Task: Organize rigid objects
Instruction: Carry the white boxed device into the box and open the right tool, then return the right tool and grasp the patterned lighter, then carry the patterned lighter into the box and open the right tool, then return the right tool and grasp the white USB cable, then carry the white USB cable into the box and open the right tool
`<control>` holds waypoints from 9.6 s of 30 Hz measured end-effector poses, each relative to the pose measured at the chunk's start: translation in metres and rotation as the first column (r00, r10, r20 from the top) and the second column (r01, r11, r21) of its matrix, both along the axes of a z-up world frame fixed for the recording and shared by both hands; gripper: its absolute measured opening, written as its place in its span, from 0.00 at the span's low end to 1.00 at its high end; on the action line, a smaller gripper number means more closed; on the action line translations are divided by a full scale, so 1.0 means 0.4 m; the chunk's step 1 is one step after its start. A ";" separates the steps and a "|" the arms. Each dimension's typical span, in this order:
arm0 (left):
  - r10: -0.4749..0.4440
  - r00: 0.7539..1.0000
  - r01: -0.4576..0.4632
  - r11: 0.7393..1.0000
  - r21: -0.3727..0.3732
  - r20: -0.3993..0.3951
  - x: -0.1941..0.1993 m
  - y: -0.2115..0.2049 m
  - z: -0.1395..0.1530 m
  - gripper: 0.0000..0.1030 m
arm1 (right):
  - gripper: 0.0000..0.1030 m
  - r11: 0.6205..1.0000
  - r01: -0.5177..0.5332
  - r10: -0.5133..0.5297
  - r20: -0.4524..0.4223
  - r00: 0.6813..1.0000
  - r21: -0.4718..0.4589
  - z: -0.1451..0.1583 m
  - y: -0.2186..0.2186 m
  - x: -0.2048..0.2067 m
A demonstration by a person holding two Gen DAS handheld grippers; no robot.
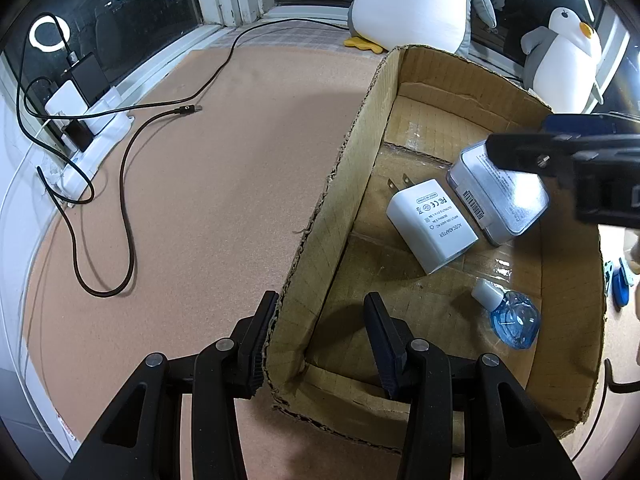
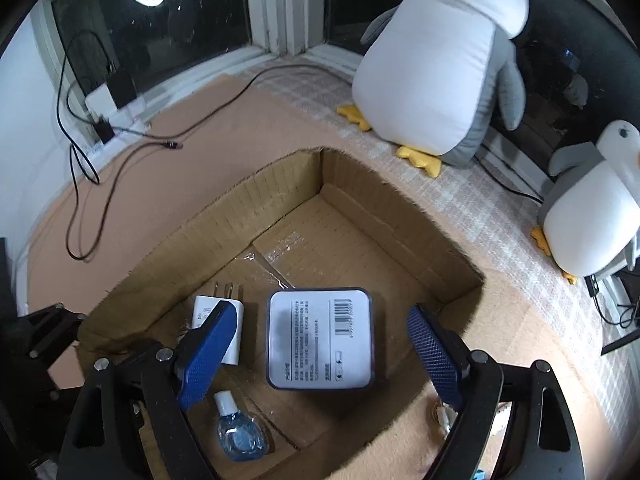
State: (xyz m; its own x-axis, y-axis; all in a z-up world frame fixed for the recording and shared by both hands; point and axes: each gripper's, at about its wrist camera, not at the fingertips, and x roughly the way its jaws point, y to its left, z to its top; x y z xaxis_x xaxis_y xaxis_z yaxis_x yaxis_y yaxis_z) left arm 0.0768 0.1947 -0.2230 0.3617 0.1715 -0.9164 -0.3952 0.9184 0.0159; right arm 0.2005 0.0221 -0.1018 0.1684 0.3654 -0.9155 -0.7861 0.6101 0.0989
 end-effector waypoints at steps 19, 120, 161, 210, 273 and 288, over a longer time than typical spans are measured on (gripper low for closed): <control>-0.003 1.000 0.003 1.000 0.004 0.000 0.002 0.006 0.003 0.46 | 0.82 0.916 0.391 -0.382 -0.108 0.918 0.087 0.092 -0.485 0.106; 0.000 1.000 0.001 1.000 -0.021 0.014 0.002 0.015 0.000 0.46 | 0.20 0.992 0.112 -0.086 -0.326 0.941 0.062 0.020 -0.111 -0.069; -0.001 1.000 0.001 1.000 -0.019 0.013 0.001 0.018 -0.001 0.46 | 0.58 0.950 0.292 -0.265 -0.206 0.942 0.113 0.080 -0.371 0.068; -0.001 1.000 0.001 1.000 -0.014 0.010 0.004 0.014 0.001 0.46 | 0.16 0.967 0.208 -0.239 -0.234 0.943 -0.149 -0.156 -0.359 0.105; -0.003 1.000 0.003 1.000 -0.013 0.010 0.007 0.013 0.002 0.46 | 0.33 0.999 -0.014 0.024 -0.192 0.981 0.052 -0.011 -0.051 -0.094; -0.002 1.000 0.003 1.000 -0.011 0.009 0.008 0.017 0.001 0.46 | 0.44 0.970 0.156 -0.120 -0.194 0.974 0.186 0.058 -0.177 -0.022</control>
